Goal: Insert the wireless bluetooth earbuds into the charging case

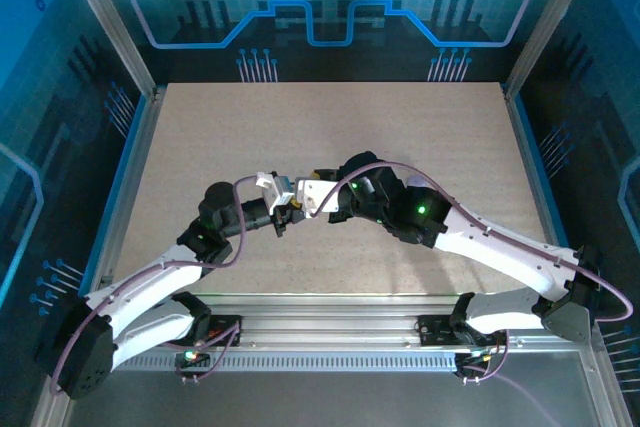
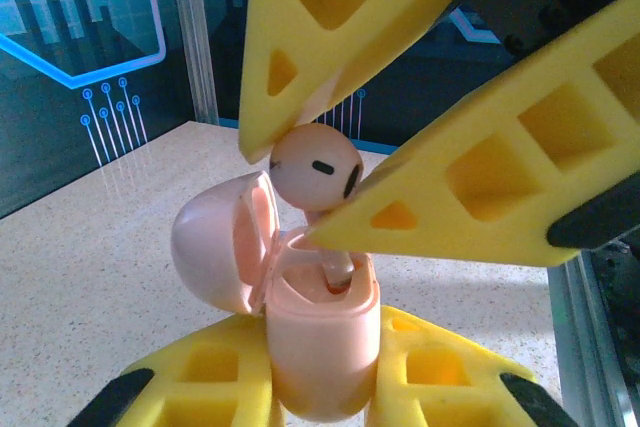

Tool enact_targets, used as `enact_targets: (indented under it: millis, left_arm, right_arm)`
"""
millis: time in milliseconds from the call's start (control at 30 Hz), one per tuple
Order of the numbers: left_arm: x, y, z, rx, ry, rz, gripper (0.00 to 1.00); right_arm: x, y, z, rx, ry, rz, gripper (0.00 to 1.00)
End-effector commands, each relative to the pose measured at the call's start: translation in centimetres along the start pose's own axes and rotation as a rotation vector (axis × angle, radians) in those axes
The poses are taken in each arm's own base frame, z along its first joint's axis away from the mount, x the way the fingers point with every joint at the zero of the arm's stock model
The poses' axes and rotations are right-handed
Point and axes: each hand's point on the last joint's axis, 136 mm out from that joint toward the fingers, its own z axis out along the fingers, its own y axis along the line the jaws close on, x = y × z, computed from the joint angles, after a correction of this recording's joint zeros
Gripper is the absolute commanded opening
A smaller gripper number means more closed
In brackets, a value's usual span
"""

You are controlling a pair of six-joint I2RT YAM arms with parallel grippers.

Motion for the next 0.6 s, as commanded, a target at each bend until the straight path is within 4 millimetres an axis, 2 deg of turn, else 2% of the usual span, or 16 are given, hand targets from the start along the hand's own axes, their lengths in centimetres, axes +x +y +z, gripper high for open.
enact_targets:
  millis: [0,567]
  left_arm:
    - [-3.05,0.06,-0.05,-0.01,-0.089,0.047,0.13]
    - [-2.83,0.22,0.21,-0.01,-0.082,0.051,0.13]
  right_arm:
    - [0.77,2.0,-0.27,-0.065,0.024,-0.032,0.24]
    - [1.12,1.41,0.24,-0.103,0.012,0.027,0.26]
